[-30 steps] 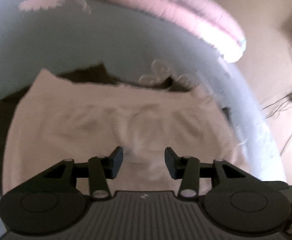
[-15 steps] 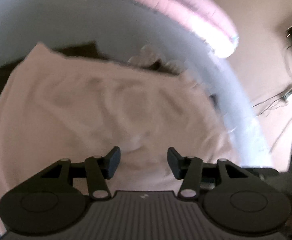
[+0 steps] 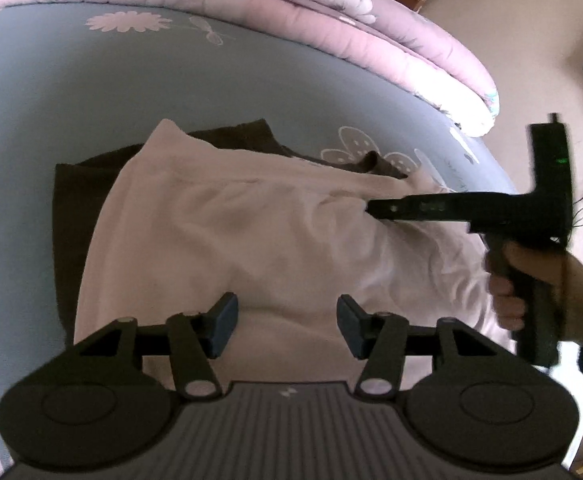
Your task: Fold clothes
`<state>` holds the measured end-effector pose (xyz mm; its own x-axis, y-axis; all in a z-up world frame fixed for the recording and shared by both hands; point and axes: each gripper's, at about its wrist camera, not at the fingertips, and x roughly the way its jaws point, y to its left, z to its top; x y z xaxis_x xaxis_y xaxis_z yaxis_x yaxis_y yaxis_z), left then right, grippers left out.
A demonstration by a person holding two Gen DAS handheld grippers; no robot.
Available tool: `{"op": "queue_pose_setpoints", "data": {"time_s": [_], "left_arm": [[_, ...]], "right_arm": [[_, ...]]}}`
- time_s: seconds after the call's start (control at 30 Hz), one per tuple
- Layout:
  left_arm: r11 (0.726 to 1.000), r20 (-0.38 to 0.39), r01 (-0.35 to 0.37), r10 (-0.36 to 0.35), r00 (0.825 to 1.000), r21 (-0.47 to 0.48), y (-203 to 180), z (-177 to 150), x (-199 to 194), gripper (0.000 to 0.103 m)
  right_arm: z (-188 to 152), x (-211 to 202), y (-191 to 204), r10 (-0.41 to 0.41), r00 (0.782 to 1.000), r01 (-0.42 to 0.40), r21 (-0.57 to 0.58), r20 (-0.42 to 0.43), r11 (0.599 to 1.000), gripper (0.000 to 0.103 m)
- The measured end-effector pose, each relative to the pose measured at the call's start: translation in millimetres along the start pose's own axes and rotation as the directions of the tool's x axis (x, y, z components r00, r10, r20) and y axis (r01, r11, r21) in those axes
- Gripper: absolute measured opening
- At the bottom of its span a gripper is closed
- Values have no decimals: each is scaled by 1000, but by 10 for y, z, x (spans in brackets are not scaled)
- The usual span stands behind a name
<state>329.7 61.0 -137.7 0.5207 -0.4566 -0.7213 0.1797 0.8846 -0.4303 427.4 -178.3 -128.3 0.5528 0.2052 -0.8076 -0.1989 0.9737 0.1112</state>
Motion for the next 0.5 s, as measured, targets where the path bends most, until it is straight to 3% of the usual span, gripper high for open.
{"op": "queue_pose_setpoints", "data": {"time_s": [0.13,0.33,0.43,0.5], "left_arm": [[999,-6,10,-11,1000,-50,-4,114,-42,54],[999,79,-7,11,997,-45,63,328,-127,55],[997,65,-37,41,997,-70,186,345,-2,55],[991,8,-91,92,996,-102,317,310,134,54]], "right_arm": [[98,-57,-43,-8,1000,8,37,-5,999,14],[-54,-526,120,16,1000,-16,22,20,1000,17],[-283,-643,220,44,999,-44,10,-21,999,18],[-440,-636,298,69,996,-69,2,-55,998,23]]}}
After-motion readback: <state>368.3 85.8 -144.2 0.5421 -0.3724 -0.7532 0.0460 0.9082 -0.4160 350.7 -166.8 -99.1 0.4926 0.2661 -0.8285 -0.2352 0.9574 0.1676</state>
